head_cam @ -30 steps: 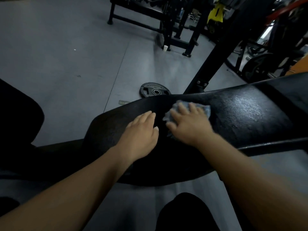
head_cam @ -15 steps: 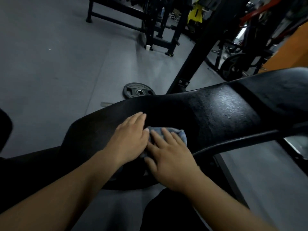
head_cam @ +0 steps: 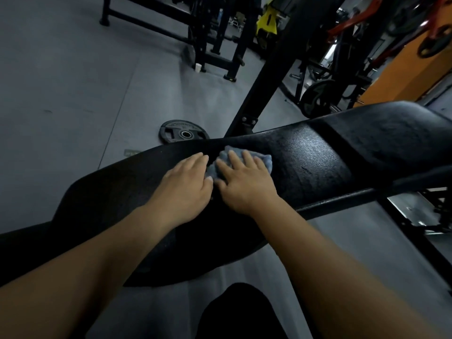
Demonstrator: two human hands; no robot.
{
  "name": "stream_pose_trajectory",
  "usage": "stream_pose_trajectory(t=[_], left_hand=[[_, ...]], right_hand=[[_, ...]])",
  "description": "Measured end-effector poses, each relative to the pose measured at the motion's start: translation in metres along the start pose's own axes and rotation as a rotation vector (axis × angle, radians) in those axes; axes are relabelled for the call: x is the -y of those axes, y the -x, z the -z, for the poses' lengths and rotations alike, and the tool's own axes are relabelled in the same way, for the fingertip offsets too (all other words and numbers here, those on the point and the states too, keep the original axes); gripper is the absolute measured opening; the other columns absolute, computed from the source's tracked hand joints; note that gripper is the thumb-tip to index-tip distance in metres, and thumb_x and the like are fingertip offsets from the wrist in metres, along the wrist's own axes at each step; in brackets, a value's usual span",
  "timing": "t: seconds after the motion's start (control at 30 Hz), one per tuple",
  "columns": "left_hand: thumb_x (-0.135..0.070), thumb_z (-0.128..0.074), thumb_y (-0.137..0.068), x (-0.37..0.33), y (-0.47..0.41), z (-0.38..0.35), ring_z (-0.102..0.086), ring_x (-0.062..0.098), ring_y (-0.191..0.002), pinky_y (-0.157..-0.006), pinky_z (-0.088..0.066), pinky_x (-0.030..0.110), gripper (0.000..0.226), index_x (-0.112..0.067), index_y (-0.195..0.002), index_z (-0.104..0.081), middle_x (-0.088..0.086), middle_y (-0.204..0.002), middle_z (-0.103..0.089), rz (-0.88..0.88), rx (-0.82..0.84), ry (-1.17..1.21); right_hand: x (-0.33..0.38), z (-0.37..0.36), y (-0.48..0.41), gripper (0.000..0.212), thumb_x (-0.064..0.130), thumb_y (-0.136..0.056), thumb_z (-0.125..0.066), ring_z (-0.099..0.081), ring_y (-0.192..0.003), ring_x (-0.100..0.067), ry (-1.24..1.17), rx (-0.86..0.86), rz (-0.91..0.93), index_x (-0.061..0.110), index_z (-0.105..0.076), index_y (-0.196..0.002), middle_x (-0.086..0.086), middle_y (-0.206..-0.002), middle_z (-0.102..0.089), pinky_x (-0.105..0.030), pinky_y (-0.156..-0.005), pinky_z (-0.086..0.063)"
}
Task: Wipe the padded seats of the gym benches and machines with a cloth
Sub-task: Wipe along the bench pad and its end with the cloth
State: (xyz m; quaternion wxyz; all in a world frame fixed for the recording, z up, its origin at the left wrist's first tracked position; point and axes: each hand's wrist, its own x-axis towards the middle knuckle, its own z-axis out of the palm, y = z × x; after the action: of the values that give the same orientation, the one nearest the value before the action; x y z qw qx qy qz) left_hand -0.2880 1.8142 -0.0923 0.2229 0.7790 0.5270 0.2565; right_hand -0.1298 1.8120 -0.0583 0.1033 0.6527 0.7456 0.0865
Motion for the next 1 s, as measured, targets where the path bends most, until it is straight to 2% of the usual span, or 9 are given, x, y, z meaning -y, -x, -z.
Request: stream_pose_trajectory(t=[0.13, 0.2, 0.27, 0.33, 0.43, 0.53, 0.63, 0.77, 1.0], left_hand=[[-0.036, -0.037, -0.103, 0.001, 0.001, -0.006, -0.017, 0.016, -0.15, -0.122, -0.02, 0.039, 0.058, -0.017, -0.156, -0.023, 0.0, -0.164, -0.021, 0.006, 0.025, 0.004], [-0.037, -0.037, -0.103, -0.002, 0.002, -0.007, -0.018, 0.016, -0.15, -0.122, -0.02, 0.04, 0.059, -0.017, -0.156, -0.023, 0.0, -0.164, -0.021, -0.006, 0.03, 0.004], [-0.037, -0.035, -0.104, -0.007, 0.002, -0.006, -0.016, 0.015, -0.15, -0.122, -0.019, 0.04, 0.058, -0.018, -0.157, -0.021, -0.001, -0.164, -0.019, -0.007, 0.031, 0.008], [-0.038, -0.035, -0.104, -0.011, 0.001, -0.004, -0.015, 0.014, -0.151, -0.122, -0.018, 0.04, 0.058, -0.019, -0.157, -0.019, -0.002, -0.164, -0.018, -0.007, 0.02, 0.009], [-0.037, -0.036, -0.103, -0.015, -0.002, -0.004, -0.016, 0.015, -0.15, -0.122, -0.018, 0.039, 0.058, -0.018, -0.156, -0.022, -0.001, -0.164, -0.02, -0.014, -0.008, -0.003], [-0.036, -0.035, -0.103, -0.018, -0.009, -0.006, -0.016, 0.015, -0.15, -0.121, -0.017, 0.038, 0.058, -0.018, -0.156, -0.021, 0.0, -0.164, -0.019, -0.011, -0.008, 0.003], [-0.037, -0.036, -0.103, -0.023, -0.012, -0.01, -0.016, 0.016, -0.15, -0.122, -0.018, 0.04, 0.059, -0.017, -0.156, -0.022, 0.001, -0.164, -0.02, -0.041, 0.001, 0.008], [-0.038, -0.034, -0.104, -0.033, -0.005, -0.017, -0.014, 0.016, -0.151, -0.12, -0.017, 0.038, 0.059, -0.017, -0.157, -0.02, 0.0, -0.164, -0.018, -0.056, 0.033, 0.001], [-0.04, -0.037, -0.102, -0.043, -0.002, -0.027, -0.015, 0.016, -0.15, -0.121, -0.019, 0.04, 0.06, -0.018, -0.156, -0.022, 0.001, -0.164, -0.02, -0.082, 0.031, 0.012]], right_hand=[[-0.015, 0.003, 0.058, 0.075, 0.062, -0.087, -0.008, -0.017, -0.151, -0.031, -0.002, -0.002, 0.134, 0.036, -0.032, -0.153, -0.002, -0.165, -0.023, -0.045, -0.121, -0.011], [-0.052, 0.012, 0.039, 0.073, 0.063, -0.088, -0.009, -0.02, -0.15, -0.03, 0.043, -0.025, 0.016, 0.035, -0.035, -0.151, -0.002, -0.164, -0.025, -0.044, -0.12, -0.016], [-0.079, 0.02, -0.003, 0.064, 0.063, -0.096, -0.017, -0.011, -0.152, -0.031, 0.049, -0.012, -0.154, 0.037, -0.027, -0.154, -0.003, -0.167, -0.015, -0.047, -0.12, -0.01], [-0.072, 0.022, -0.038, 0.064, 0.063, -0.098, -0.022, -0.005, -0.153, -0.035, 0.05, 0.021, -0.201, 0.036, -0.022, -0.156, -0.004, -0.168, -0.009, -0.051, -0.12, -0.007], [-0.023, 0.009, -0.03, 0.061, 0.06, -0.099, -0.024, -0.007, -0.152, -0.037, 0.058, 0.012, -0.036, 0.035, -0.023, -0.155, -0.005, -0.167, -0.012, -0.051, -0.12, -0.007], [-0.012, 0.005, 0.03, 0.066, 0.061, -0.094, -0.014, -0.012, -0.152, -0.034, 0.016, -0.003, 0.138, 0.038, -0.025, -0.155, -0.002, -0.166, -0.017, -0.048, -0.122, -0.007], [-0.054, 0.01, 0.032, 0.072, 0.065, -0.089, -0.012, -0.017, -0.152, -0.03, 0.043, -0.039, 0.028, 0.038, -0.03, -0.153, 0.0, -0.165, -0.022, -0.045, -0.121, -0.013], [-0.077, 0.017, -0.028, 0.064, 0.065, -0.097, -0.023, -0.007, -0.153, -0.032, 0.075, -0.016, -0.166, 0.038, -0.024, -0.156, -0.001, -0.168, -0.012, -0.048, -0.121, -0.007], [-0.076, 0.016, 0.05, 0.074, 0.067, -0.088, -0.01, -0.016, -0.152, -0.024, 0.046, -0.04, 0.075, 0.039, -0.028, -0.154, 0.004, -0.165, -0.021, -0.045, -0.123, -0.014]])
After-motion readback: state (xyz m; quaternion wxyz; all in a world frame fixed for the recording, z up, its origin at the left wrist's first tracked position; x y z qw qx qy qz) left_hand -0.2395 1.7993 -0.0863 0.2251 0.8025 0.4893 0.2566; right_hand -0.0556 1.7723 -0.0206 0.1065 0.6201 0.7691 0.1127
